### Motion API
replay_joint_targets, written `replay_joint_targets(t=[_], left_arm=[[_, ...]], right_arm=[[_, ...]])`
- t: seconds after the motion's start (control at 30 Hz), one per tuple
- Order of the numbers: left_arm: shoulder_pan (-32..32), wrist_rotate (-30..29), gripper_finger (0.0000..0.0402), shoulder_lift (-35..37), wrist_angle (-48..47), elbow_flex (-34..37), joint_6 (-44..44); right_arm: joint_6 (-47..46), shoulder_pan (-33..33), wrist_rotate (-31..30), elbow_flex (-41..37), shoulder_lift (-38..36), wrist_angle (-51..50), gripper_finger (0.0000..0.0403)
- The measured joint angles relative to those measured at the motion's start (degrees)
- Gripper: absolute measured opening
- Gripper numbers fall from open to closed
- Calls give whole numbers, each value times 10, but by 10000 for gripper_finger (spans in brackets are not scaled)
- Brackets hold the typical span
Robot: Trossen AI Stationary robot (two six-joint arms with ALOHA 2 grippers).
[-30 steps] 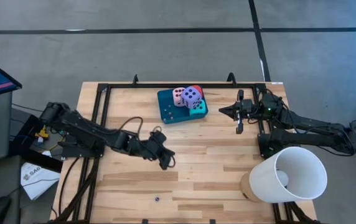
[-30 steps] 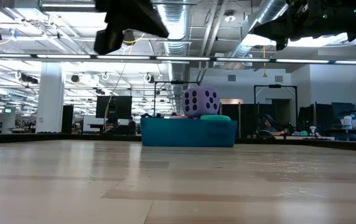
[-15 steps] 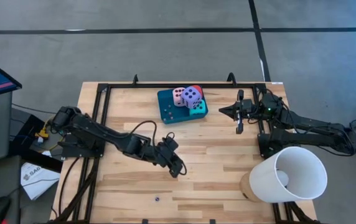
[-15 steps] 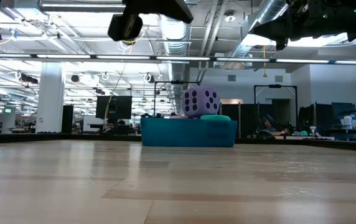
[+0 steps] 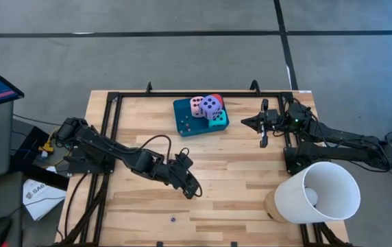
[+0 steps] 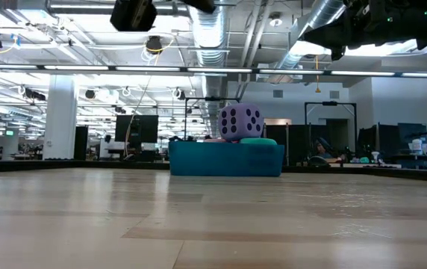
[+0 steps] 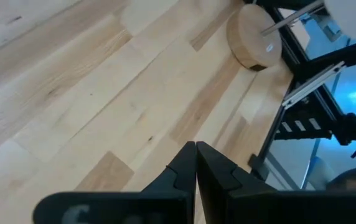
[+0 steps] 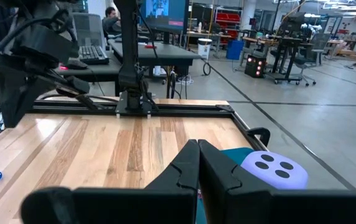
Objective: Pick & Place Dice
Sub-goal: Put the small blue dice into the blue bin
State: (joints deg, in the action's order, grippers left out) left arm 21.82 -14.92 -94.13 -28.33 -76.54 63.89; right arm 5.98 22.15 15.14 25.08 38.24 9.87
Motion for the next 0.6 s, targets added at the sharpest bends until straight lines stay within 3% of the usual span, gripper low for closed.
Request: replay_joint_targets(t=[0.6], left_arm=[[9, -31, 0, -10, 0, -36, 13]], right_arm=[[0, 0, 0, 0, 0, 0, 0]])
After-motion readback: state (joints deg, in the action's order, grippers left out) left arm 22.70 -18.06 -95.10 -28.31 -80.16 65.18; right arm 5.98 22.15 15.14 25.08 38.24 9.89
